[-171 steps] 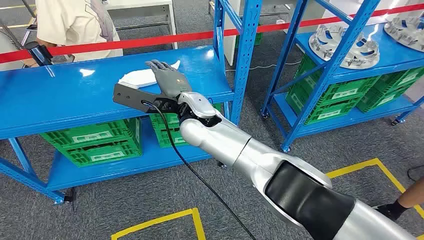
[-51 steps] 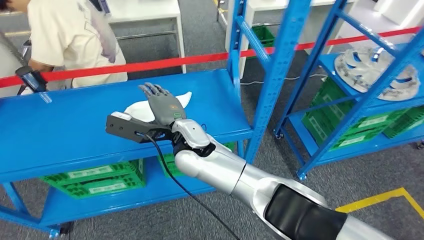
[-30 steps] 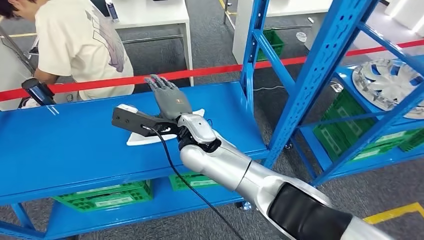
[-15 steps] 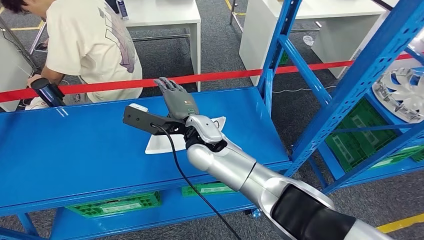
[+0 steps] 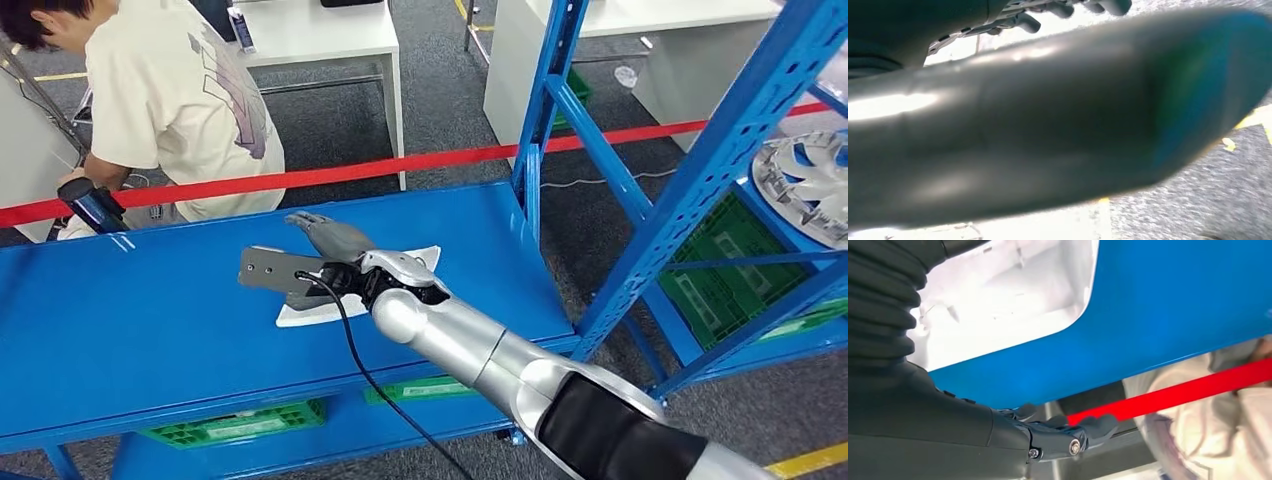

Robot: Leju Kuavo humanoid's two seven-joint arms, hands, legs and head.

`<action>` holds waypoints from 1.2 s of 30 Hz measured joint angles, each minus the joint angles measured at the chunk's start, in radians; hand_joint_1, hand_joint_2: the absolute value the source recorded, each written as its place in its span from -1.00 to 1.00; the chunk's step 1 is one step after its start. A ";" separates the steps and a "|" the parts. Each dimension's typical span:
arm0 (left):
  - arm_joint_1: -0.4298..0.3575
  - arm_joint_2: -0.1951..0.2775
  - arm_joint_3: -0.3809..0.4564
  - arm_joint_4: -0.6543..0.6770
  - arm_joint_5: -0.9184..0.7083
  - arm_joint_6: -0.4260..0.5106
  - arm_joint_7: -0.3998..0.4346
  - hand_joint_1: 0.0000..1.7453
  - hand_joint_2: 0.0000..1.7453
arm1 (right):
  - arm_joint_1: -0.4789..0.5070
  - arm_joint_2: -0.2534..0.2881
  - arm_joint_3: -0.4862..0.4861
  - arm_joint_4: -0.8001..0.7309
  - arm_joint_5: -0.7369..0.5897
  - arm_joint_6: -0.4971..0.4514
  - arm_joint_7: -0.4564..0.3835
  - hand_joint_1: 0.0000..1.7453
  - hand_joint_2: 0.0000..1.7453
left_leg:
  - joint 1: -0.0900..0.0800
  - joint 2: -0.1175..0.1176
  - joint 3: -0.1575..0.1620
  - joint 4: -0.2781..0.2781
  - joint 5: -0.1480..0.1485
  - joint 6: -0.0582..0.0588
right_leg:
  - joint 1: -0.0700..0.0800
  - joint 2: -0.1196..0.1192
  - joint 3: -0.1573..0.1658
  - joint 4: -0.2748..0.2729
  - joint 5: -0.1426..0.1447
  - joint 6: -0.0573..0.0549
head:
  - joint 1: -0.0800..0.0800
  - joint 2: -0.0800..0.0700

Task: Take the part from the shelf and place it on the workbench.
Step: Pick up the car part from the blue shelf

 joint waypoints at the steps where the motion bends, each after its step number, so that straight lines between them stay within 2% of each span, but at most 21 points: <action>1: 0.000 0.000 0.000 0.000 0.000 0.000 0.000 -1.00 -1.00 | 0.002 0.002 0.006 0.002 -0.010 0.009 -0.002 -1.00 1.00 | 0.000 0.000 -0.033 0.066 -0.030 -0.003 | 0.000 0.000 0.001 0.001 -0.002 -0.003 | -0.001 0.000; 2: 0.001 0.001 0.000 0.000 0.000 0.000 0.000 -1.00 -1.00 | 0.004 0.003 0.012 0.004 -0.017 0.016 -0.004 -1.00 1.00 | 0.001 0.000 -0.064 0.126 -0.052 -0.006 | 0.001 -0.001 0.001 0.004 -0.005 -0.005 | -0.001 0.000; 3: 0.003 0.002 0.000 0.000 0.000 0.000 0.000 -1.00 -1.00 | 0.006 0.004 0.018 0.007 -0.024 0.023 -0.004 -1.00 1.00 | 0.001 0.000 -0.085 0.162 -0.057 -0.009 | 0.001 0.000 0.001 0.008 -0.009 -0.006 | -0.001 0.000; 4: 0.004 0.002 0.000 0.000 0.000 0.000 0.000 -1.00 -1.00 | 0.008 0.005 0.023 0.009 -0.031 0.031 -0.004 -1.00 1.00 | 0.001 0.000 -0.088 0.162 -0.044 -0.011 | 0.001 0.000 0.001 0.012 -0.013 -0.005 | -0.001 0.000; 5: 0.004 0.003 0.000 0.000 0.000 0.000 0.000 -1.00 -1.00 | 0.008 0.006 0.027 0.012 -0.037 0.039 -0.005 -1.00 1.00 | 0.002 0.001 -0.072 0.124 -0.013 -0.012 | 0.000 0.001 0.002 0.019 -0.018 -0.003 | -0.001 0.000; 6: 0.004 0.004 0.000 0.000 -0.001 0.000 0.000 -1.00 -1.00 | 0.008 0.006 0.031 0.014 -0.043 0.047 -0.005 -1.00 1.00 | 0.003 0.002 -0.041 0.058 0.024 -0.012 | -0.001 0.002 0.002 0.027 -0.025 0.001 | -0.001 0.000; 7: 0.003 0.005 0.000 0.000 -0.001 0.000 0.000 -1.00 -1.00 | 0.008 0.006 0.036 0.016 -0.048 0.055 -0.005 -1.00 1.00 | 0.001 0.002 -0.009 -0.005 0.048 -0.011 | 0.000 0.002 0.000 0.036 -0.033 0.006 | -0.002 0.000; 9: 0.000 0.005 0.000 0.000 -0.002 0.000 0.000 -1.00 -1.00 | 0.007 0.007 0.046 0.021 -0.055 0.070 -0.006 -1.00 1.00 | 0.001 0.001 0.027 -0.077 0.065 -0.001 | 0.005 0.003 -0.006 0.051 -0.044 0.016 | -0.002 0.000; 11: 0.000 0.004 0.000 0.000 -0.004 0.000 0.002 -1.00 -1.00 | 0.007 0.008 0.057 0.031 -0.060 0.080 -0.006 -1.00 1.00 | 0.002 -0.002 0.028 -0.082 0.062 0.008 | 0.009 0.003 -0.008 0.054 -0.046 0.009 | 0.000 0.000; 13: 0.001 0.003 0.000 0.001 -0.006 0.000 0.003 -1.00 -1.00 | 0.007 0.008 0.068 0.041 -0.063 0.084 -0.006 -1.00 1.00 | 0.001 -0.003 0.028 -0.083 0.062 0.009 | 0.011 0.003 -0.005 0.051 -0.045 -0.002 | 0.000 0.000; 14: 0.001 0.003 0.000 0.000 -0.006 0.000 0.004 -1.00 -1.00 | 0.007 0.008 0.074 0.048 -0.064 0.086 -0.005 -1.00 1.00 | 0.001 -0.004 0.029 -0.083 0.061 0.011 | 0.011 0.003 -0.003 0.048 -0.045 -0.003 | 0.000 0.000; 18: 0.000 0.003 0.000 0.001 -0.007 0.001 0.003 -1.00 -1.00 | 0.007 0.010 0.097 0.076 -0.068 0.092 -0.005 -1.00 1.00 | 0.001 -0.004 0.030 -0.083 0.059 0.015 | 0.012 0.002 0.001 0.041 -0.043 0.001 | 0.000 0.000; 22: 0.000 0.003 0.000 0.000 -0.007 0.002 0.004 -1.00 -1.00 | 0.006 0.011 0.122 0.103 -0.073 0.099 -0.002 -1.00 1.00 | 0.000 -0.003 0.030 -0.082 0.058 0.018 | 0.011 0.002 0.002 0.038 -0.042 0.019 | 0.000 0.000; 24: 0.000 0.003 0.000 0.000 -0.007 0.002 0.004 -1.00 -1.00 | 0.006 0.011 0.135 0.114 -0.072 0.102 -0.001 -1.00 1.00 | 0.001 -0.003 0.030 -0.082 0.058 0.018 | 0.011 0.002 0.002 0.037 -0.042 0.024 | 0.000 0.000; 34: 0.000 0.003 0.000 0.000 -0.008 0.005 0.005 -1.00 -1.00 | 0.006 0.011 0.198 0.146 -0.029 0.128 0.041 -1.00 1.00 | 0.002 -0.002 0.033 -0.086 0.060 0.016 | 0.013 0.002 0.001 0.039 -0.042 0.025 | -0.001 0.000; 35: 0.000 0.003 0.000 0.000 -0.009 0.005 0.004 -1.00 -1.00 | 0.006 0.011 0.203 0.149 -0.024 0.125 0.047 -0.98 1.00 | 0.002 -0.002 0.034 -0.086 0.060 0.015 | 0.013 0.002 0.001 0.039 -0.042 0.025 | -0.001 0.000; 36: 0.000 0.003 0.000 0.000 -0.009 0.005 0.004 -1.00 -1.00 | 0.007 0.011 0.208 0.151 -0.019 0.122 0.053 -0.66 1.00 | 0.002 -0.002 0.034 -0.087 0.060 0.015 | 0.013 0.003 0.001 0.039 -0.042 0.025 | -0.001 0.000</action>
